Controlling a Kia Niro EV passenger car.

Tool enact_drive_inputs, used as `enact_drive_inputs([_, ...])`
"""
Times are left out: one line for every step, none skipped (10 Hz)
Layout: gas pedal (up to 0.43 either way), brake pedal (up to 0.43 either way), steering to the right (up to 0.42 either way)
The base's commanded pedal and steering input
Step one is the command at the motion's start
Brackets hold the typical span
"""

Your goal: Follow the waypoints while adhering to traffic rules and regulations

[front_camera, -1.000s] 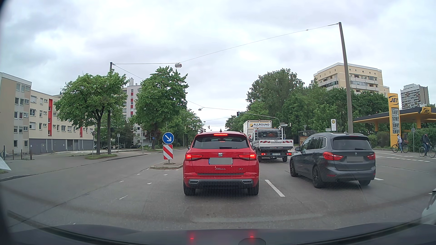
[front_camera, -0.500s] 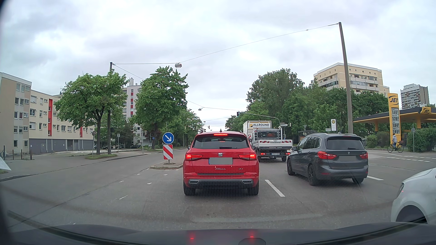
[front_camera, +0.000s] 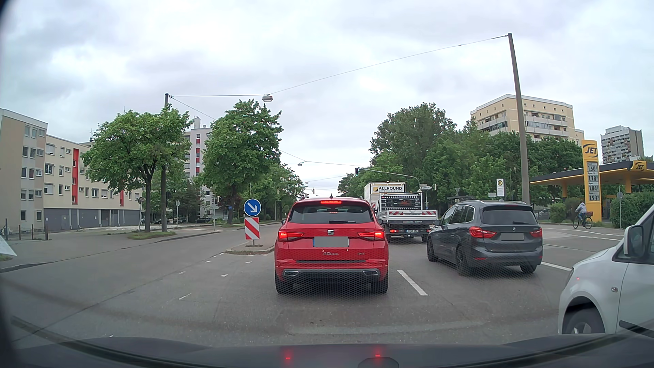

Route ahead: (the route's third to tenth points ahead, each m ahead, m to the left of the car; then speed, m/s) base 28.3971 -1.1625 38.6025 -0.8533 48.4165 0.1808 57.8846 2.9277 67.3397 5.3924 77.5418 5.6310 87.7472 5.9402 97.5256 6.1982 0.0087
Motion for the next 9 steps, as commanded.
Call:
enact_drive_inputs([0.0, 0.128, 0.003])
enact_drive_inputs([0.0, 0.128, 0.003])
enact_drive_inputs([0.0, 0.128, 0.003])
enact_drive_inputs([0.0, 0.128, 0.003])
enact_drive_inputs([0.0, 0.128, 0.003])
enact_drive_inputs([0.0, 0.128, 0.003])
enact_drive_inputs([0.0, 0.128, 0.003])
enact_drive_inputs([0.0, 0.128, 0.003])
enact_drive_inputs([0.0, 0.128, 0.003])
